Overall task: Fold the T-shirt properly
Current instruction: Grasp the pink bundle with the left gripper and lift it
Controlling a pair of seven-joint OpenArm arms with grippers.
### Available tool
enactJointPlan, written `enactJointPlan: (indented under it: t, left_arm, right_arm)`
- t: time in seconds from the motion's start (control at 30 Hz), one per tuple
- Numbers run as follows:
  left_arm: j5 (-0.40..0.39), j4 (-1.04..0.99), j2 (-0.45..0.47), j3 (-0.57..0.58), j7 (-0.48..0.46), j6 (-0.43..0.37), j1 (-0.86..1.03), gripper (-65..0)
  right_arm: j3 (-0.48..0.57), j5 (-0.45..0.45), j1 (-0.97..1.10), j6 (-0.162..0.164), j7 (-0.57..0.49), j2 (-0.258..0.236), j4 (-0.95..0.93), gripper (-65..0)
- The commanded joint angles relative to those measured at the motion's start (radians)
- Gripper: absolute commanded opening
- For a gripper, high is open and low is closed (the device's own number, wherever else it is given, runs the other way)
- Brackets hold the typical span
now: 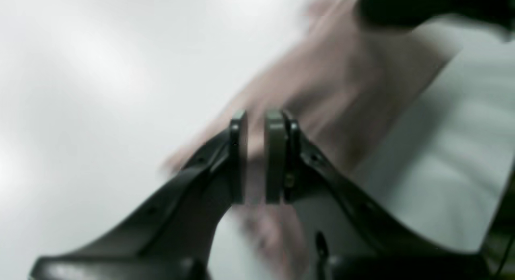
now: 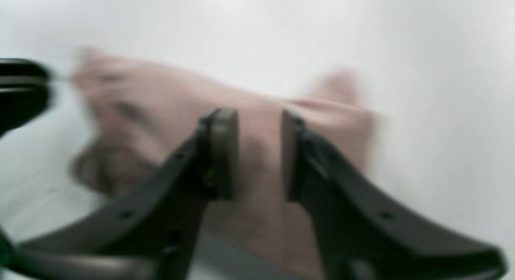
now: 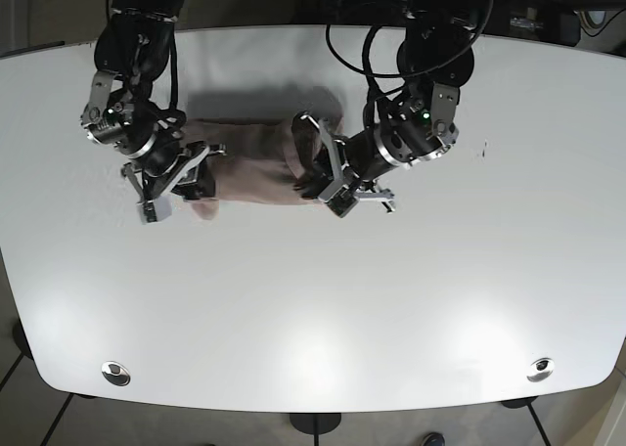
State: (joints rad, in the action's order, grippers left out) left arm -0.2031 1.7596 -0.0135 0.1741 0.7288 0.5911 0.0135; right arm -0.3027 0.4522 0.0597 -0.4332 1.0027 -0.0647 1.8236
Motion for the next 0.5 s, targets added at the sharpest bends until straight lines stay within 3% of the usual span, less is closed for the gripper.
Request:
enactJointPlan:
  t: [0.03, 0.33, 0.5]
  left_arm:
    - [-0.005, -0.045, 0.001, 0.018, -0.041, -0.055, -0.025, -58.9]
    - [-0.011, -0.475, 0.042, 0.029, -0.199, -0.084, -0.149, -58.9]
    - [-0.011, -0.574, 0.045, 0.029, -0.245, -0.081, -0.200, -58.9]
  right_arm:
    - [-0.002, 0.021, -0.028, -0.008, -0.023, -0.022, 0.001, -58.0]
    - [0.004, 0.021, -0.053, -0.011, -0.236, -0.073, -0.354, -58.0]
    - [0.004, 0.029, -0.056, -0.011, -0.258, -0.080, -0.339, -58.0]
